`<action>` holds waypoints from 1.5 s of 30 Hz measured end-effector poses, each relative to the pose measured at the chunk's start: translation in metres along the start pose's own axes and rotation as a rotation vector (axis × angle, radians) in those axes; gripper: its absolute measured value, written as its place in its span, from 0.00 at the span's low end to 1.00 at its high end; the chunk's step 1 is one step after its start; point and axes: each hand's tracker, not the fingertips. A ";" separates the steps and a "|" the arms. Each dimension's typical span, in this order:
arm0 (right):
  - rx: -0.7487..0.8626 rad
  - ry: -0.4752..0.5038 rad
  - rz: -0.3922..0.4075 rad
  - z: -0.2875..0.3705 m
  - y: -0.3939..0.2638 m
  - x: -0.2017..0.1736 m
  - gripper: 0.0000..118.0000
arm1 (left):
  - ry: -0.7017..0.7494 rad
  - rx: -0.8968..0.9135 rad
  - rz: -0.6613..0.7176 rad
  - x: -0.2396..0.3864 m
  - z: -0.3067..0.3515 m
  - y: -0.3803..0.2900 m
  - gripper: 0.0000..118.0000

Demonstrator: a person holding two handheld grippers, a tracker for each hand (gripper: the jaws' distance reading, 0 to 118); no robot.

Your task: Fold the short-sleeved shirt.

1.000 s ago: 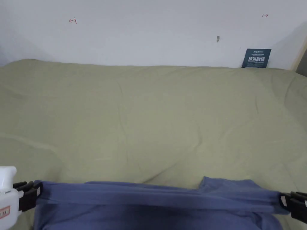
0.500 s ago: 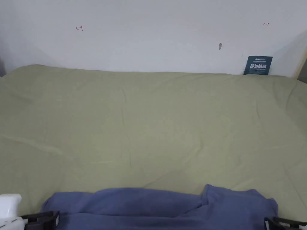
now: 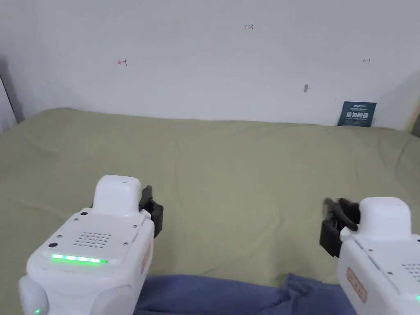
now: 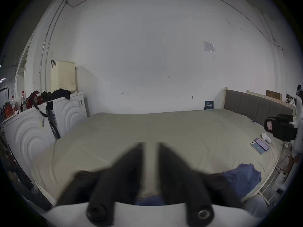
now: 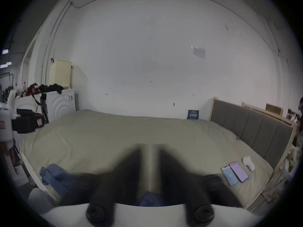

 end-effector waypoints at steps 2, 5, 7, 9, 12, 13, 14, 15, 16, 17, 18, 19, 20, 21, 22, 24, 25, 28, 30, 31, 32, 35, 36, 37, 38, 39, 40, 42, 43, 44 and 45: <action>0.009 0.003 0.010 -0.001 -0.003 -0.005 0.01 | 0.001 0.035 0.017 0.001 0.004 -0.004 0.00; 0.022 0.000 0.030 -0.002 -0.003 -0.009 0.01 | -0.002 0.063 -0.014 -0.002 0.008 -0.002 0.00; 0.034 0.008 0.029 0.004 -0.004 -0.015 0.01 | 0.004 0.074 -0.026 -0.006 0.012 -0.002 0.00; 0.033 0.010 0.023 0.003 -0.006 -0.018 0.01 | -0.002 0.080 -0.022 -0.018 0.012 0.005 0.00; 0.041 0.007 0.009 0.007 -0.004 -0.020 0.01 | -0.021 0.009 0.026 -0.047 0.011 0.007 0.00; 0.041 0.005 0.006 0.009 -0.005 -0.022 0.01 | -0.023 -0.010 0.020 -0.062 0.009 0.006 0.00; 0.043 0.007 0.001 0.010 -0.005 -0.021 0.01 | -0.024 -0.073 0.023 -0.077 0.005 0.003 0.00; 0.043 0.006 0.000 0.012 -0.006 -0.023 0.01 | -0.052 -0.159 0.049 -0.095 -0.003 -0.002 0.00; 0.041 0.003 0.004 0.014 -0.007 -0.025 0.01 | -0.080 -0.242 0.117 -0.117 -0.013 -0.010 0.00; 0.042 0.003 0.005 0.016 -0.009 -0.027 0.01 | -0.104 -0.335 0.195 -0.137 -0.022 -0.020 0.00; 0.032 0.005 0.006 0.018 -0.009 -0.027 0.01 | -0.132 -0.420 0.290 -0.162 -0.034 -0.034 0.00; 0.014 0.011 0.009 0.020 -0.011 -0.029 0.01 | -0.155 -0.490 0.371 -0.184 -0.045 -0.047 0.00; 0.007 0.009 0.012 0.022 -0.013 -0.031 0.01 | -0.176 -0.560 0.403 -0.202 -0.053 -0.058 0.00; -0.003 0.003 0.018 0.025 -0.016 -0.034 0.01 | -0.191 -0.603 0.441 -0.221 -0.062 -0.071 0.00; -0.014 0.002 0.018 0.025 -0.017 -0.033 0.01 | -0.230 -0.657 0.466 -0.237 -0.071 -0.082 0.00; -0.052 0.014 0.011 0.025 -0.021 -0.035 0.01 | -0.287 -0.743 0.530 -0.262 -0.085 -0.099 0.00; -0.061 0.022 0.002 0.024 -0.024 -0.036 0.01 | -0.327 -0.766 0.586 -0.264 -0.085 -0.105 0.00; -0.091 0.009 0.003 0.018 -0.030 -0.039 0.01 | -0.405 -0.776 0.629 -0.276 -0.098 -0.118 0.00; -0.103 -0.004 0.013 0.015 -0.031 -0.041 0.01 | -0.409 -0.764 0.625 -0.272 -0.100 -0.123 0.38; -0.110 -0.007 0.014 0.014 -0.032 -0.042 0.01 | -0.444 -0.780 0.648 -0.272 -0.105 -0.128 0.76; -0.115 -0.007 0.012 0.013 -0.032 -0.042 0.01 | -0.473 -0.789 0.696 -0.270 -0.110 -0.133 1.00; -0.130 -0.011 0.014 0.010 -0.033 -0.043 0.01 | -0.504 -0.840 0.724 -0.263 -0.115 -0.144 0.99; -0.131 -0.010 0.015 0.010 -0.034 -0.043 0.01 | -0.483 -0.860 0.742 -0.261 -0.118 -0.148 0.99; -0.134 -0.012 0.018 0.008 -0.035 -0.044 0.01 | -0.484 -0.880 0.745 -0.263 -0.121 -0.154 0.99; -0.145 -0.014 0.025 0.006 -0.036 -0.044 0.01 | -0.503 -0.882 0.745 -0.262 -0.122 -0.159 0.99; -0.151 -0.015 0.025 0.005 -0.037 -0.044 0.01 | -0.535 -0.884 0.757 -0.259 -0.123 -0.162 0.99; -0.153 -0.017 0.019 0.005 -0.038 -0.044 0.01 | -0.555 -0.862 0.772 -0.257 -0.124 -0.163 0.99; -0.163 -0.016 0.001 0.004 -0.039 -0.042 0.01 | -0.604 -0.832 0.837 -0.260 -0.127 -0.166 0.99; -0.168 -0.019 -0.007 0.004 -0.040 -0.042 0.01 | -0.646 -0.834 0.882 -0.258 -0.131 -0.169 0.99; -0.170 -0.018 -0.010 0.004 -0.041 -0.042 0.01 | -0.664 -0.851 0.914 -0.255 -0.133 -0.174 0.99; -0.175 -0.018 -0.011 0.004 -0.042 -0.043 0.01 | -0.662 -0.859 0.894 -0.249 -0.132 -0.175 0.99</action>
